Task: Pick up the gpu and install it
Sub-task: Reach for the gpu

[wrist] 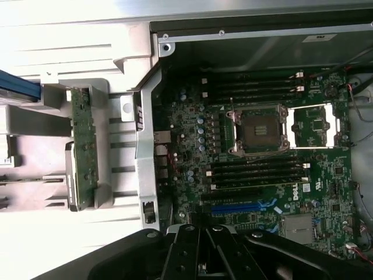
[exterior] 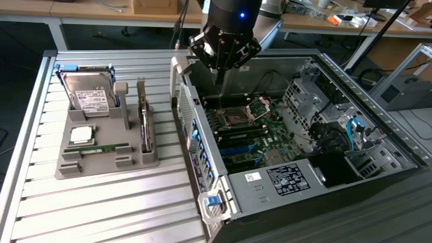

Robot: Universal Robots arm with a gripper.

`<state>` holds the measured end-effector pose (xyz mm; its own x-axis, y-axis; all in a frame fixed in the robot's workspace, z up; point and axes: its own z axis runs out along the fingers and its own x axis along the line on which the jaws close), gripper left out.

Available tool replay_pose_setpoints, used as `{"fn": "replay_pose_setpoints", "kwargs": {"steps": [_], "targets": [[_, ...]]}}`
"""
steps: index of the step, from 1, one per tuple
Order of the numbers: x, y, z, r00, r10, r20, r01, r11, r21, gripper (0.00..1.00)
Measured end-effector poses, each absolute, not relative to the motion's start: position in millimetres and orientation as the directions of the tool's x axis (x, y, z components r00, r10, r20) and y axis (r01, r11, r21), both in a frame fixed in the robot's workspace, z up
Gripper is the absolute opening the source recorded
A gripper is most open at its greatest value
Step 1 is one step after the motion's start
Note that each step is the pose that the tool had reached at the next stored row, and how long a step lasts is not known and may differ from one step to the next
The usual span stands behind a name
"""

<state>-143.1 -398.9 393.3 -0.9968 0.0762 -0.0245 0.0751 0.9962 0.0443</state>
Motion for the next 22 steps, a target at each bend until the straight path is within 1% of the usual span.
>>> {"fn": "replay_pose_setpoints", "kwargs": {"steps": [22], "targets": [[-163.9,-398.9,393.3,-0.997,0.076,-0.026,0.075,0.996,0.044,0.11]]}}
